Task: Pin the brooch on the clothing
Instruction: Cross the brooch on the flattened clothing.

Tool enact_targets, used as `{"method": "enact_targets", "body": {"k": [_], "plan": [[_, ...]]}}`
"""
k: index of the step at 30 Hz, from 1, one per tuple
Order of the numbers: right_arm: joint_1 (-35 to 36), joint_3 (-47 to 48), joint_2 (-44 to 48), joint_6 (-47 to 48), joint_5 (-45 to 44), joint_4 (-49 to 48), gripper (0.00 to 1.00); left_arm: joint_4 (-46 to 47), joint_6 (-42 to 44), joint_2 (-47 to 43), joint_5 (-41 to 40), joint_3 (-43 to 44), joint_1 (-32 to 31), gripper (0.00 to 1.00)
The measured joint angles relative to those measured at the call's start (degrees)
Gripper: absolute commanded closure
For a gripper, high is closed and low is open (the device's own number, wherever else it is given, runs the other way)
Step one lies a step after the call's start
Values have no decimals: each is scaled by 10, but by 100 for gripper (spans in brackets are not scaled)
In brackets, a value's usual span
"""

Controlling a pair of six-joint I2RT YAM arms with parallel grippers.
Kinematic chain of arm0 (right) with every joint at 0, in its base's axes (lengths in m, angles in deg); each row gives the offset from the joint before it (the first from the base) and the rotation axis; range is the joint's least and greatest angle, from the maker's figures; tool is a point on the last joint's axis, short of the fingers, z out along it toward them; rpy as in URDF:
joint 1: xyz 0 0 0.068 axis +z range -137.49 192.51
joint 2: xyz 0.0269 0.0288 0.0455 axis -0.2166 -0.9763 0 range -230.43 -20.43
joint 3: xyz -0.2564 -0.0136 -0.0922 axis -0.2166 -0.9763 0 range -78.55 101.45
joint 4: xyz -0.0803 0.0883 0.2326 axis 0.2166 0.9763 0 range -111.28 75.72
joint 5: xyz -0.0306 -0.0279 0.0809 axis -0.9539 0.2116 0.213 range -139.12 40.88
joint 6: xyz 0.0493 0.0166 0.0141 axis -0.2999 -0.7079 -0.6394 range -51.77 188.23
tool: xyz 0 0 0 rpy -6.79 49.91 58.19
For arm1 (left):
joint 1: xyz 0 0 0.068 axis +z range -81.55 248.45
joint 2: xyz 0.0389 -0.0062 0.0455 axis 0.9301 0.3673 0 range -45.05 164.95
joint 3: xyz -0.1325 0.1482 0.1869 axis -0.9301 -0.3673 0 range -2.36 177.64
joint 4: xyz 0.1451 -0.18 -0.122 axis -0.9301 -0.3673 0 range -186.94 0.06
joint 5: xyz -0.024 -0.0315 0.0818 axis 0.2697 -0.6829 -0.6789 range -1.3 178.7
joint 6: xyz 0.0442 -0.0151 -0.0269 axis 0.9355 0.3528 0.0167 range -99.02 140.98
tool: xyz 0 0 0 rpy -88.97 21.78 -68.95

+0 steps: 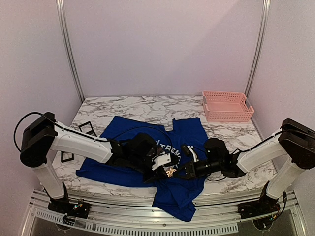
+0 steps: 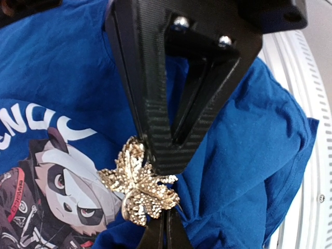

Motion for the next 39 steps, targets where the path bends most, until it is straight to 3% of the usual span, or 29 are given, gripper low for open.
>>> {"method": "enact_targets", "body": {"k": [39], "plan": [[3,26,-17,23,0,34,100,-18,-211,3,14,0,21,100]]}}
